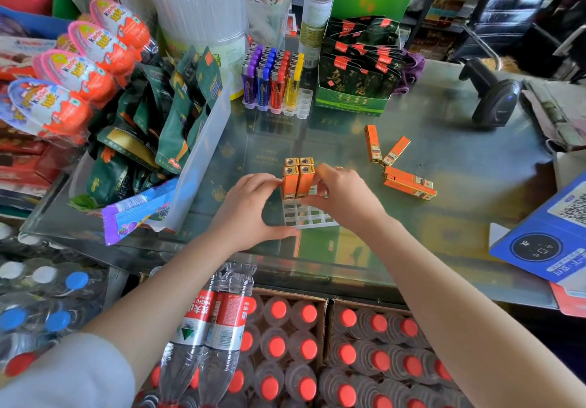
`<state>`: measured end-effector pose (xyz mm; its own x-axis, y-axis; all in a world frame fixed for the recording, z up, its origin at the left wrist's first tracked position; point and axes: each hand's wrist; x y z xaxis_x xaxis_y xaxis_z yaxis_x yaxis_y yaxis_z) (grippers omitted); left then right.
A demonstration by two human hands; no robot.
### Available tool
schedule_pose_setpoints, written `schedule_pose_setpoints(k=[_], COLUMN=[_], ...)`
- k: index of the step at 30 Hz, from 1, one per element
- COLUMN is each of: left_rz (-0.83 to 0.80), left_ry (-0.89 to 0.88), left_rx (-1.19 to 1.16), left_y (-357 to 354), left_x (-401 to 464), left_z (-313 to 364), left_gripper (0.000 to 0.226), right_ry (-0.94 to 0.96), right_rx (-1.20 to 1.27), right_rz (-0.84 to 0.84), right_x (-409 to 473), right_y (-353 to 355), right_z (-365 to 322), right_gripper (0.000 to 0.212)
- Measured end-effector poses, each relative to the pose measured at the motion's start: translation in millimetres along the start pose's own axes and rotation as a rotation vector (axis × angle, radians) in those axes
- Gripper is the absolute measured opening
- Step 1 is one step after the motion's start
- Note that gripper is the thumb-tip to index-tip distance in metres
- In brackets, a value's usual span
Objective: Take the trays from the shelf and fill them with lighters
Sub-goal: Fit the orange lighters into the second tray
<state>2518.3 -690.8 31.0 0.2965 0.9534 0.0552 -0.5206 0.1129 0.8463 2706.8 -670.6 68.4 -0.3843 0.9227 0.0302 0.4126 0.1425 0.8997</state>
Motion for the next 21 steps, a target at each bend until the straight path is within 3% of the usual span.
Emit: schedule_pose_setpoints(k=[2,6,10,16,21], left_rz=[-0.032,-0.041,-0.034,-0.045,-0.054], left_ry=[0.019,0.049,0.069,0.081,0.086], left_rx=[0.011,0.048,0.013,-0.001,0.018], left_y=[2.1,1.9,-3.3,-1.8,-1.2], left_x=[1.8,7.2,10.1,11.4,10.6], left_z=[3.3,10.2,9.7,8.8,11.1], left_gripper=[0.085,0.083,0.084,0.084,0.084], right_ry=[-0.005,-0.172,-0.407,-0.411,-0.411], right_rx=[0.036,0.027,-0.122,-0.414,-0.261], right_rz=[0.035,0.301,0.236,0.089,0.114], right_x=[1.1,9.9,21.7,45.0,51.5], right_y=[7.4,21.2,27.1,27.6,21.0], right_z=[13.3,40.2,55.3,67.7,62.5], right_gripper=[0.028,0.02,0.027,0.02,0.024])
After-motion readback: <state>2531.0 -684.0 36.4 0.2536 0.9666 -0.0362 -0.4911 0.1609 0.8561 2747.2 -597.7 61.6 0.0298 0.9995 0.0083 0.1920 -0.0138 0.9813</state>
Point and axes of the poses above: each hand's wrist, its own x-axis towards the middle knuckle, its own y-axis out of the back of the hand, z = x × y, and after that the axes turned 4 degrees about y, right-handed
